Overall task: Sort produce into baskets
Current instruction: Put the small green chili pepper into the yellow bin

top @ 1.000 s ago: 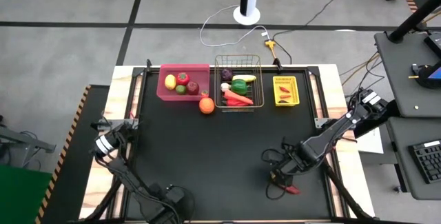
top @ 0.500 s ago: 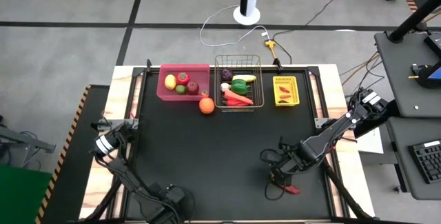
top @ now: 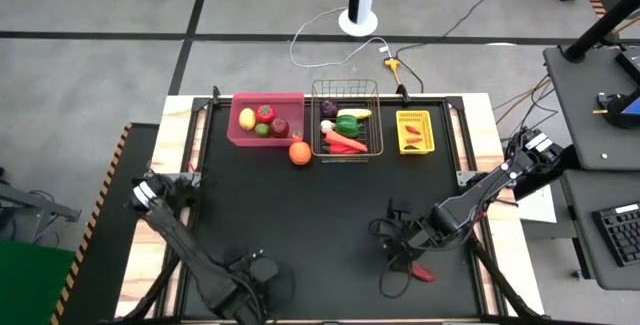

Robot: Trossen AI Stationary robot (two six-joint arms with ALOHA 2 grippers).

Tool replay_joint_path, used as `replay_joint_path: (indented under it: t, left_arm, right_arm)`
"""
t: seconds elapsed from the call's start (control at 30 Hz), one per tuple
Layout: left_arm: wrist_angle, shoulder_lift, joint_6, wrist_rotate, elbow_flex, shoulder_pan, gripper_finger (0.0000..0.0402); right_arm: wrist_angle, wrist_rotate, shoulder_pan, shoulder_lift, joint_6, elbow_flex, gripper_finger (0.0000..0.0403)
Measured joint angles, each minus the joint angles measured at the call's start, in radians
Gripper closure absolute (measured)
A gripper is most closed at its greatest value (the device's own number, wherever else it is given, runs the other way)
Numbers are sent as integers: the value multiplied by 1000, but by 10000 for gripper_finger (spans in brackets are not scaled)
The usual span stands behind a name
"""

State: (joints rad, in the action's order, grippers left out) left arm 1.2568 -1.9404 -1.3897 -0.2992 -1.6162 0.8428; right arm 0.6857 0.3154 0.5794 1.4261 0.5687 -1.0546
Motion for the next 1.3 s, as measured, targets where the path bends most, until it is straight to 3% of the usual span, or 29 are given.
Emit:
replay_joint_path:
  t: [0.2,0.33,0.53,0.67,0.8,0.87,1.03,1.17,1.3]
  left_arm:
    - [-9,116,161,-329,6,-38,315]
    - [-61,193,351,-519,7,-49,315]
    - [-150,273,738,-695,8,-54,315]
    - [-185,302,891,-795,8,-65,315]
    - [-225,307,969,-799,40,-95,315]
    - [-268,307,999,-751,75,-120,315]
    - [-497,307,1075,-659,225,-181,315]
    - [-803,309,1163,-622,376,-189,315]
    - [-1269,334,1328,-532,552,-190,315]
  right_arm:
    - [-224,103,-17,0,-227,0,46]
    - [-414,161,-18,0,-416,1,46]
    - [-648,166,-23,0,-646,8,46]
    - [-721,182,-32,0,-718,8,46]
    - [-734,183,-51,0,-714,8,46]
    - [-735,183,-61,0,-711,9,46]
    - [-735,183,-77,0,-709,10,46]
    - [-735,182,-76,0,-708,10,46]
    - [-736,182,-76,0,-707,10,46]
